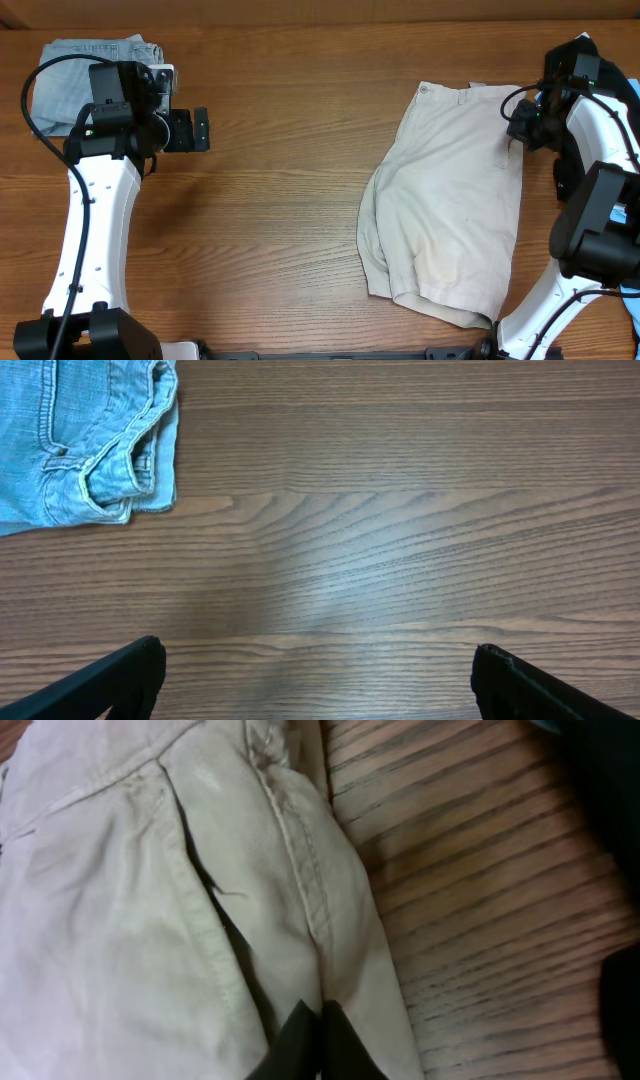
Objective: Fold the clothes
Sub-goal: 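Pull the beige shorts with the right gripper onto the table center, then drag the shorts leftward with the right gripper to spread them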
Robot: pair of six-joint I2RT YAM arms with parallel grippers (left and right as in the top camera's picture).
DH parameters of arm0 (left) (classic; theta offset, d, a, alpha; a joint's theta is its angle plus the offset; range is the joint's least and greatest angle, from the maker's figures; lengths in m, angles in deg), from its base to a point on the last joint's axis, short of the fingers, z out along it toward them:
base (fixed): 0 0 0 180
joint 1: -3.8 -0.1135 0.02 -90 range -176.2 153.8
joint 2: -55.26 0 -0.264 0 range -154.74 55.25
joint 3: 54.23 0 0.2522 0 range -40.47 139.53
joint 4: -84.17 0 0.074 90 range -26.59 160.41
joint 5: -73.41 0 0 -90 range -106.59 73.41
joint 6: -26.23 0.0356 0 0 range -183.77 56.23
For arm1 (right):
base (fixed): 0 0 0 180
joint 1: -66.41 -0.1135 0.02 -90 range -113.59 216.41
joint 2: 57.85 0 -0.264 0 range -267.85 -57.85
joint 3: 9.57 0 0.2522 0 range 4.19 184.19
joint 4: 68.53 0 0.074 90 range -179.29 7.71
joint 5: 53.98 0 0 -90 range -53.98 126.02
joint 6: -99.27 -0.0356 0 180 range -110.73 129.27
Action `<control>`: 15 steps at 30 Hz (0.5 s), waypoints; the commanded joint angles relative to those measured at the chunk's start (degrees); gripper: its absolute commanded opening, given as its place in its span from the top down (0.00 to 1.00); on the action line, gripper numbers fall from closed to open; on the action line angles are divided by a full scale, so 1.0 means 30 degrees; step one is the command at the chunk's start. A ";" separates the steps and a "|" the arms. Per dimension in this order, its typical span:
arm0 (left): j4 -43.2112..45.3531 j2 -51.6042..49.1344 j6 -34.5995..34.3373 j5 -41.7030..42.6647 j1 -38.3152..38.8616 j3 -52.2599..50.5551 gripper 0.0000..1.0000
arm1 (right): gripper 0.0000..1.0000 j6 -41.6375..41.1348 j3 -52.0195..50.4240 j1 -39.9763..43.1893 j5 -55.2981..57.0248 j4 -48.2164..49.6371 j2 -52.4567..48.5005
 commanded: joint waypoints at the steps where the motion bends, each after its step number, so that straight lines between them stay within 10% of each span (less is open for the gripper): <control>1: 0.0058 -0.0007 -0.0124 0.0299 -0.0036 0.0459 0.00 | 0.96 -0.0495 -0.0044 0.0029 0.0219 -0.0313 -0.0015; 15: 0.0430 0.0000 -0.0262 0.0058 -0.0146 0.0466 0.00 | 0.96 -0.4860 0.3832 -0.7300 -0.1173 -0.3184 0.4124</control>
